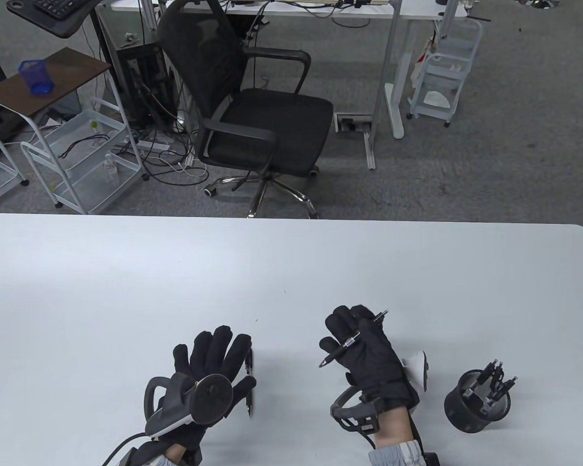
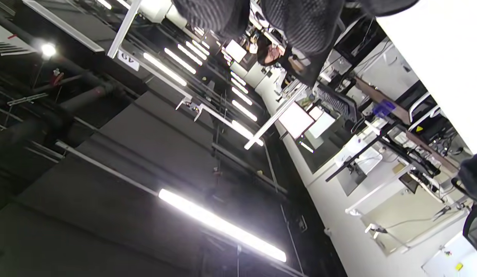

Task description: Press to open click pens

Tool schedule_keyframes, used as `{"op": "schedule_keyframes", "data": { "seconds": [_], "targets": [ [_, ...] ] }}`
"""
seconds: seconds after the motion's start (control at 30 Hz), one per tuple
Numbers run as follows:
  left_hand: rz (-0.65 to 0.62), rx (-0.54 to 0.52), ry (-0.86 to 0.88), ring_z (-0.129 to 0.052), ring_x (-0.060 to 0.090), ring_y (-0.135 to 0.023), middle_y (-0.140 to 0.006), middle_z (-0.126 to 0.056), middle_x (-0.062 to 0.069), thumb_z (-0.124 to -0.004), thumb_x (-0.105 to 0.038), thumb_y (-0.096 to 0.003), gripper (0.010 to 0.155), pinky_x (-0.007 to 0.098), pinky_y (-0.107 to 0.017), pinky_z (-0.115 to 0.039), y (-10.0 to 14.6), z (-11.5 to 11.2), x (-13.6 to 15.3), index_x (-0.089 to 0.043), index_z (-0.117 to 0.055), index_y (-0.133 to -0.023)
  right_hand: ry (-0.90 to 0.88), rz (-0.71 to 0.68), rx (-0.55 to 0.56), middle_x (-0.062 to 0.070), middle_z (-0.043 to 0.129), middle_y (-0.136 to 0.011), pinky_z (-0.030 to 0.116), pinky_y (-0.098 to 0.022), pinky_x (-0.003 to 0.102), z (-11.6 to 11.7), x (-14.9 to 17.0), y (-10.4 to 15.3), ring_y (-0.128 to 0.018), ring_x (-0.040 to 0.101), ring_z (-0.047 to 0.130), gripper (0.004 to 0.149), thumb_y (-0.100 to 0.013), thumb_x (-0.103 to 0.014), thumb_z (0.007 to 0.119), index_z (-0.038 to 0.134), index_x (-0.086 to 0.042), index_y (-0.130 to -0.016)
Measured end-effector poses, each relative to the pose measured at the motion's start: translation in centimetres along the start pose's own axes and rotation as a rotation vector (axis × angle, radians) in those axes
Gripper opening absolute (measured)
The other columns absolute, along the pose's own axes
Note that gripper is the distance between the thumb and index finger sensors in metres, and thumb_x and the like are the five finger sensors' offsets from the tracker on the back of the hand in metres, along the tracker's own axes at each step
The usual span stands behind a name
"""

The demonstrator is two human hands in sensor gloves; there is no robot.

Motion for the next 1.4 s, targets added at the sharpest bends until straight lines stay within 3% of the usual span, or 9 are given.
{"op": "schedule_keyframes", "data": {
  "seconds": [0.07,0.13,0.2,0.27,0.37,0.5,1.4],
  "targets": [
    [0.0,0.001,0.001,-0.037,0.059,-0.117,-0.132,-0.025,0.021,-0.053,-0.059,-0.07,0.071,0.081,-0.076,-0.032,0.0,0.0,0.0,-0.028,-0.022,-0.126,0.015,0.0,-0.014,0.029,0.057,-0.11,0.047,-0.068,0.077,0.2,0.0,-0.1,-0.095,0.044,0.072,0.046,-0.07,-0.018,0.053,0.04,-0.001,-0.111],
    [0.0,0.003,0.0,-0.037,0.059,-0.117,-0.132,-0.025,0.021,-0.053,-0.059,-0.0699,0.071,0.081,-0.076,-0.032,0.0,0.0,0.0,-0.028,-0.022,-0.126,0.001,0.005,-0.044,0.019,0.059,-0.1,0.058,-0.069,0.065,0.7,0.2,0.0,-0.082,0.031,0.073,0.045,-0.071,-0.019,0.049,0.036,-0.002,-0.11],
    [0.0,0.003,-0.001,-0.037,0.059,-0.117,-0.132,-0.025,0.021,-0.053,-0.058,-0.07,0.071,0.081,-0.076,-0.032,0.0,0.0,0.0,-0.028,-0.022,-0.126,-0.027,0.007,-0.014,0.014,0.064,-0.092,0.064,-0.067,0.055,0.7,0.6,0.2,-0.073,0.025,0.075,0.044,-0.073,-0.032,0.047,0.043,-0.004,-0.107],
    [0.001,0.002,-0.003,-0.037,0.059,-0.117,-0.132,-0.025,0.021,-0.053,-0.059,-0.07,0.071,0.081,-0.076,-0.032,0.0,0.0,0.0,-0.028,-0.022,-0.126,-0.057,0.022,-0.024,0.012,0.068,-0.087,0.065,-0.065,0.052,0.7,1.0,0.5,-0.067,0.022,0.077,0.054,-0.071,-0.05,0.04,0.05,-0.007,-0.102],
    [0.001,0.001,-0.004,-0.037,0.059,-0.117,-0.132,-0.025,0.021,-0.053,-0.059,-0.0699,0.071,0.081,-0.076,-0.031,0.1,0.0,-0.1,-0.028,-0.023,-0.126,-0.088,0.031,-0.046,0.006,0.078,-0.074,0.072,-0.059,0.045,0.7,1.2,0.5,-0.054,0.016,0.082,0.062,-0.068,-0.061,0.032,0.062,-0.012,-0.092],
    [0.001,0.005,-0.006,-0.037,0.059,-0.117,-0.132,-0.025,0.021,-0.053,-0.059,-0.07,0.07,0.081,-0.076,-0.031,0.1,0.0,-0.1,-0.028,-0.024,-0.126,-0.098,0.028,-0.013,-0.002,0.083,-0.06,0.079,-0.049,0.037,0.5,1.2,0.8,-0.041,0.008,0.085,0.06,-0.068,-0.062,0.031,0.07,-0.018,-0.08],
    [0.003,-0.001,-0.008,-0.036,0.059,-0.117,-0.132,-0.025,0.021,-0.053,-0.059,-0.07,0.07,0.081,-0.076,-0.031,0.1,0.1,-0.1,-0.027,-0.025,-0.126,-0.139,-0.001,-0.023,-0.004,0.085,-0.052,0.081,-0.046,0.037,0.5,1.0,1.0,-0.034,0.009,0.085,0.06,-0.064,-0.061,0.03,0.073,-0.02,-0.071]
  ]
}}
Point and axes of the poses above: the tracker on the back of each hand, its own x axis roughly to the little-finger side, its own y axis roughly from the fingertips to the wrist, z = x × y, the point moved 5 cm from there along -y, roughly from the wrist to the fingertips
